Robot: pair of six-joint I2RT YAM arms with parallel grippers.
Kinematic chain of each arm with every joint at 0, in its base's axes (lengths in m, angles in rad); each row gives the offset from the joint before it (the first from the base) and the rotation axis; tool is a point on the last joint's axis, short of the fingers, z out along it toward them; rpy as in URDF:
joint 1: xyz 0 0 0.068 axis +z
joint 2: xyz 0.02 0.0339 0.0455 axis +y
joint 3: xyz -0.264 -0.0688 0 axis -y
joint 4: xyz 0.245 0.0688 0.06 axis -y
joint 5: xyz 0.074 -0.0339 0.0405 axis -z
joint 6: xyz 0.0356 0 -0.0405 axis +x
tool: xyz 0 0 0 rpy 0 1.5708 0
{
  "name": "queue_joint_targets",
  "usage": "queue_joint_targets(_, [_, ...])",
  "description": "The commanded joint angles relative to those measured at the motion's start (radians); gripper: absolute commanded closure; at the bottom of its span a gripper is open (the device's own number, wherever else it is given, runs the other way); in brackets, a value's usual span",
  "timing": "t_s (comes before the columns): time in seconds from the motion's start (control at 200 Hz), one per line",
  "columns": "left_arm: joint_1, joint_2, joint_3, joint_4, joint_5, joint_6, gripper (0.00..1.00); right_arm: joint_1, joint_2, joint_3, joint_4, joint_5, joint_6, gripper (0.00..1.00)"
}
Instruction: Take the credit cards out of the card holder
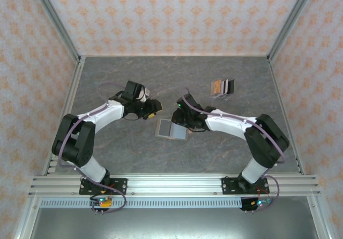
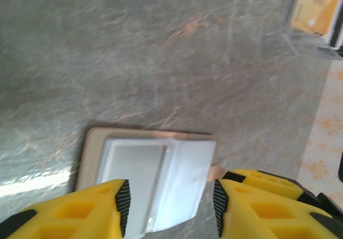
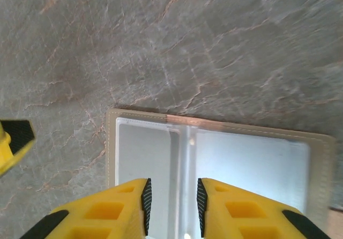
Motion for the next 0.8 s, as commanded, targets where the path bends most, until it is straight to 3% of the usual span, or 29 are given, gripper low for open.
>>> queue_joint_targets(0.0, [-0.007, 0.010, -0.023, -0.055, -0.017, 0.034, 0.57, 0.001, 0.068, 0.072, 0.003, -0.080, 0.032, 0.69])
queue_joint_targets(0.135, [-0.010, 0.029, -0.035, -0.030, 0.016, 0.023, 0.59, 0.013, 0.153, 0.158, -0.092, -0.100, -0.004, 0.70])
queue_joint_targets(0.335, [-0.016, 0.045, -0.048, -0.030, 0.031, 0.027, 0.59, 0.019, 0.203, 0.218, -0.221, -0.015, -0.026, 0.70])
queue_joint_targets(0.796, [-0.042, 0.071, -0.050, -0.050, 0.039, 0.049, 0.60, 0.022, 0.292, 0.278, -0.342, 0.046, -0.062, 0.73])
